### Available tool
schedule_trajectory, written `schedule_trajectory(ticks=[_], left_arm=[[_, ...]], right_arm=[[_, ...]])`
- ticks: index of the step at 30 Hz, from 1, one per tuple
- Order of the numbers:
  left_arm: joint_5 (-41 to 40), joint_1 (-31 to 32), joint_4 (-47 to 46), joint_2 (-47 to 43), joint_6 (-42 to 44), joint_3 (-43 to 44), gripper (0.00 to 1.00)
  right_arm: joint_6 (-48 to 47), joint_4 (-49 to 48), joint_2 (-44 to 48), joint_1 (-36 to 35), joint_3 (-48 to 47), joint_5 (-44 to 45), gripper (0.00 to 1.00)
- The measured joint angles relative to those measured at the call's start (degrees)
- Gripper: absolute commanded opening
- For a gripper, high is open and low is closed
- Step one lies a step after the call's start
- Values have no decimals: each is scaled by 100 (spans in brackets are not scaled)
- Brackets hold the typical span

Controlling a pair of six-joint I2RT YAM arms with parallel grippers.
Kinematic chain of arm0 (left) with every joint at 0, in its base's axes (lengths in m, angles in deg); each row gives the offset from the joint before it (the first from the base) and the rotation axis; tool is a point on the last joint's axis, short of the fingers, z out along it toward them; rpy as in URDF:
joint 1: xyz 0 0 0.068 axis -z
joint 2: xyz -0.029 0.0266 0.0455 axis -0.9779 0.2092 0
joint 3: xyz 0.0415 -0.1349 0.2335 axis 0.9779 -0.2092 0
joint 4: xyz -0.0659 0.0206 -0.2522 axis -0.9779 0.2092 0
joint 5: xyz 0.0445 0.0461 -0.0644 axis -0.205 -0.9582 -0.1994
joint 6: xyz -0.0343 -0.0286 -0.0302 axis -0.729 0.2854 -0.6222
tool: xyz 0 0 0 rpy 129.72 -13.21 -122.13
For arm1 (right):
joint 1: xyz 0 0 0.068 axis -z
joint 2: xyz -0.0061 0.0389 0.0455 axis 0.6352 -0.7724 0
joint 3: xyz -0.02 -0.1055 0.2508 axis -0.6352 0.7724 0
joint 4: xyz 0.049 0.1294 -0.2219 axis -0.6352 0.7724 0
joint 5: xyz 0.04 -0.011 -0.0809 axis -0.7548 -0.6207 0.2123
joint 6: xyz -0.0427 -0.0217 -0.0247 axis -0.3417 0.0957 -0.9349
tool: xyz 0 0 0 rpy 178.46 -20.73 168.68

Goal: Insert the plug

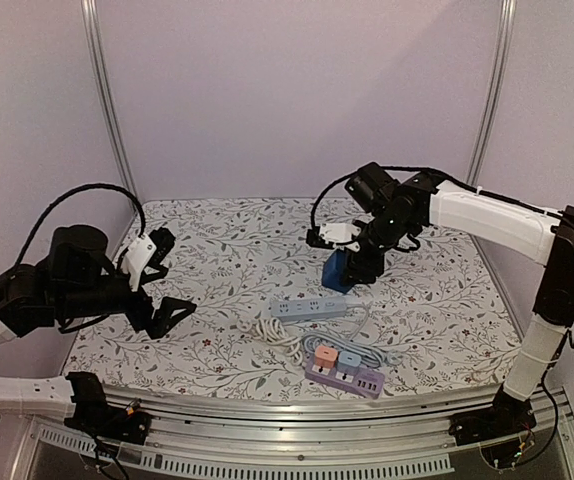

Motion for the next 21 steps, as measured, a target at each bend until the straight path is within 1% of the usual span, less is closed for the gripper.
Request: schedule_trajectory(ticks=[7,21], left_arm=[[177,0,9,17,212,-39,99],[275,2,9,7,446,-39,99]], right_arm=[[-330,87,-483,-7,-509,-13,0],[-332,426,-1152,-297,-671,-11,0]])
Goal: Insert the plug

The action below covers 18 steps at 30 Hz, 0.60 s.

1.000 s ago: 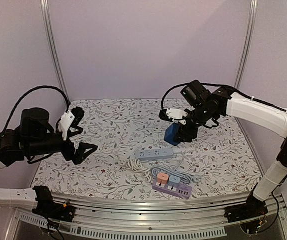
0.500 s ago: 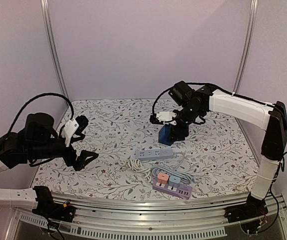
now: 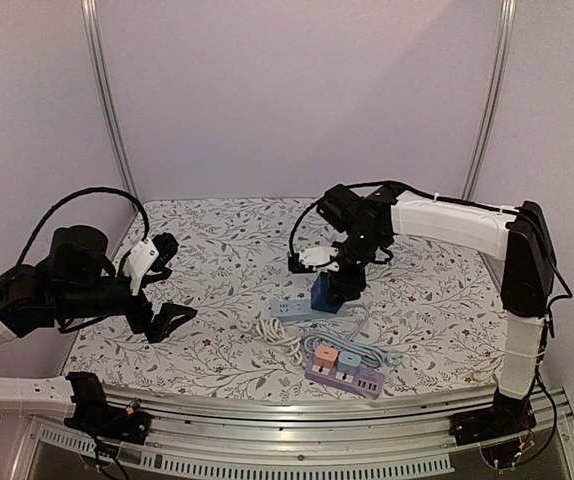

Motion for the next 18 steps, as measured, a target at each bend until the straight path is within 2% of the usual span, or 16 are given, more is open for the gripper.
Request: schedule_trajectory(ticks=[18], left_arm=[[-2,0,0,-74,-7,-2,99]], right_arm=[[192,20,-599,-107,-520,162,0]])
